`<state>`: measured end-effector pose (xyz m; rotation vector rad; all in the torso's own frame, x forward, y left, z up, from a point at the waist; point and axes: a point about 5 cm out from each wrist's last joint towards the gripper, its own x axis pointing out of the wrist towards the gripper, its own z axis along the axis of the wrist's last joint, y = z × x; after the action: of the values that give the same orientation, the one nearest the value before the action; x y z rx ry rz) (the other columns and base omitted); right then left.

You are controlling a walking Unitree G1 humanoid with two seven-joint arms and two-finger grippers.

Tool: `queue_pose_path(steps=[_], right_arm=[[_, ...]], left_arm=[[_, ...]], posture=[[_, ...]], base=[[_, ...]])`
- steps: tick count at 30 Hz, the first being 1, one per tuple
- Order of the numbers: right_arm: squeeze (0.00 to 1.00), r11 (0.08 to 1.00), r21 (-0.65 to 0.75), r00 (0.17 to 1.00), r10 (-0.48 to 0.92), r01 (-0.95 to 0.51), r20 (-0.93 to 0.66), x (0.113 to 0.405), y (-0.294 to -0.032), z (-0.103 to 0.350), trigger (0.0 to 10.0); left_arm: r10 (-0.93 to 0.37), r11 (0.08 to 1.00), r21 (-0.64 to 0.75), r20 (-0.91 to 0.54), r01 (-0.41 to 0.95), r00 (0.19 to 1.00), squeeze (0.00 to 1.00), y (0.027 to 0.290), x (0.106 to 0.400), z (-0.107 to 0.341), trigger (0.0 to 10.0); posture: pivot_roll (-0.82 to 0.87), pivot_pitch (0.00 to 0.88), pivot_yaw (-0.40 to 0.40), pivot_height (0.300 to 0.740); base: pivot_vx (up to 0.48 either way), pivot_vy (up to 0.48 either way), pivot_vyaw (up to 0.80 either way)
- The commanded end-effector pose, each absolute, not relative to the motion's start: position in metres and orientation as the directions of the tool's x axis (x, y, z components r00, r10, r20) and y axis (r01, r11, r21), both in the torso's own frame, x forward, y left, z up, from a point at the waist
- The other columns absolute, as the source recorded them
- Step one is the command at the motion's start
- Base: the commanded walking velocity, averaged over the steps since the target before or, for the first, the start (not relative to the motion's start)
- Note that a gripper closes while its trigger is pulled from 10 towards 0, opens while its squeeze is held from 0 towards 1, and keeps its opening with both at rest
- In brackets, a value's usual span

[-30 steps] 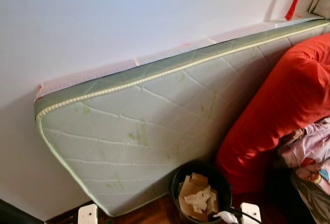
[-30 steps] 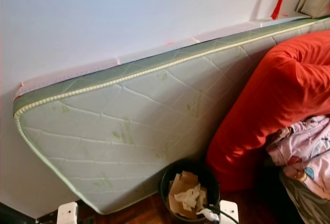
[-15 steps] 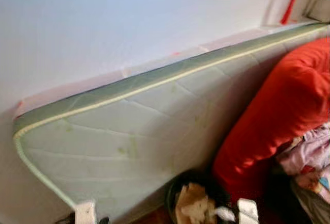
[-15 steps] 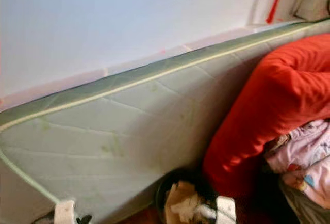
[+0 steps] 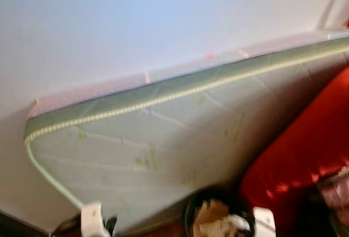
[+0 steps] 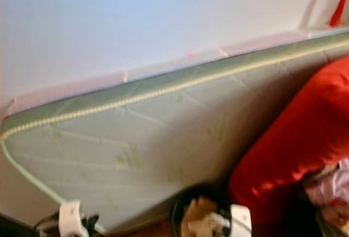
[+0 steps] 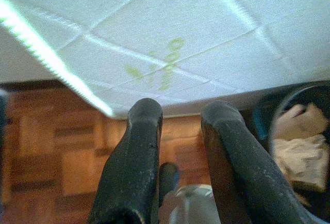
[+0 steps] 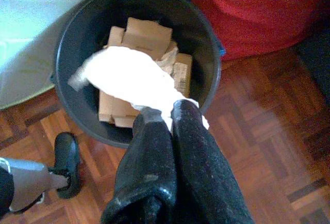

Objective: Clean up the room

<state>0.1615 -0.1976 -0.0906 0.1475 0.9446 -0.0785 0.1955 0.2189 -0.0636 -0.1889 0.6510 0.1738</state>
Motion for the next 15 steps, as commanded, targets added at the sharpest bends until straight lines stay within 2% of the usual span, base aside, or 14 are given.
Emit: queue_pose_path(steps=[1,3,4,5,6,9,11,13,14,15], right_arm=[[0.0,0.987,0.125,0.626,0.034,0.102,-0.779,0.167,-0.192,-0.088,10.0],[0.0,0.987,0.129,0.634,0.038,0.098,-0.772,0.168,-0.192,-0.087,10.0],[0.0,0.984,0.151,0.677,0.047,0.094,-0.734,0.171,-0.191,-0.084,10.0],[0.0,0.984,0.151,0.677,0.047,0.094,-0.734,0.171,-0.191,-0.084,10.0],[0.0,0.979,0.175,0.72,0.045,0.107,-0.692,0.174,-0.191,-0.081,10.0],[0.0,0.974,0.199,0.743,0.052,0.11,-0.668,0.175,-0.191,-0.079,10.0],[0.0,0.968,0.239,0.811,0.08,0.075,-0.58,0.2,-0.183,-0.065,10.0],[0.0,0.969,0.244,0.879,0.08,0.042,-0.469,0.242,-0.172,-0.038,10.0],[0.0,0.97,0.238,0.901,0.056,0.053,-0.43,0.255,-0.17,-0.029,10.0],[0.0,0.97,0.238,0.901,0.056,0.053,-0.43,0.255,-0.17,-0.029,10.0]], left_arm=[[0.111,0.968,-0.128,-0.559,-0.218,0.822,0.0,0.224,0.204,-0.055,10.0],[0.109,0.969,-0.126,-0.546,-0.21,0.831,0.0,0.224,0.207,-0.053,10.0],[0.108,0.974,-0.128,-0.468,-0.188,0.877,0.0,0.224,0.219,-0.042,10.0],[0.108,0.974,-0.128,-0.468,-0.188,0.877,0.0,0.224,0.219,-0.042,10.0],[0.105,0.979,-0.122,-0.383,-0.163,0.918,0.0,0.224,0.229,-0.03,10.0],[0.099,0.982,-0.121,-0.324,-0.144,0.941,0.0,0.223,0.235,-0.021,10.0],[0.084,0.986,-0.117,-0.24,-0.115,0.967,0.0,0.22,0.24,-0.009,10.0],[0.079,0.989,-0.108,-0.204,-0.103,0.976,0.0,0.217,0.241,-0.004,10.0],[0.073,0.991,-0.1,-0.174,-0.091,0.982,0.0,0.213,0.241,0.0,10.0],[0.073,0.991,-0.1,-0.174,-0.091,0.982,0.0,0.213,0.241,0.0,10.0]], posture=[[0.13,0.0,0.005,0.74],[0.13,0.0,0.005,0.74],[0.13,0.0,0.003,0.74],[0.13,0.0,0.003,0.74],[0.13,0.0,0.002,0.74],[0.13,0.0,0.005,0.74],[0.13,0.0,0.0,0.74],[0.14,0.0,-0.006,0.74],[0.14,0.0,-0.008,0.74],[0.14,0.0,-0.008,0.74]], base=[[0.0,0.0,0.0],[0.0,0.0,0.0],[0.0,0.0,0.0],[0.0,0.0,0.0],[0.0,0.0,0.0],[0.0,0.0,0.0],[0.0,0.0,0.0],[0.0,0.0,0.0],[0.0,0.0,0.0],[0.0,0.0,0.0]])
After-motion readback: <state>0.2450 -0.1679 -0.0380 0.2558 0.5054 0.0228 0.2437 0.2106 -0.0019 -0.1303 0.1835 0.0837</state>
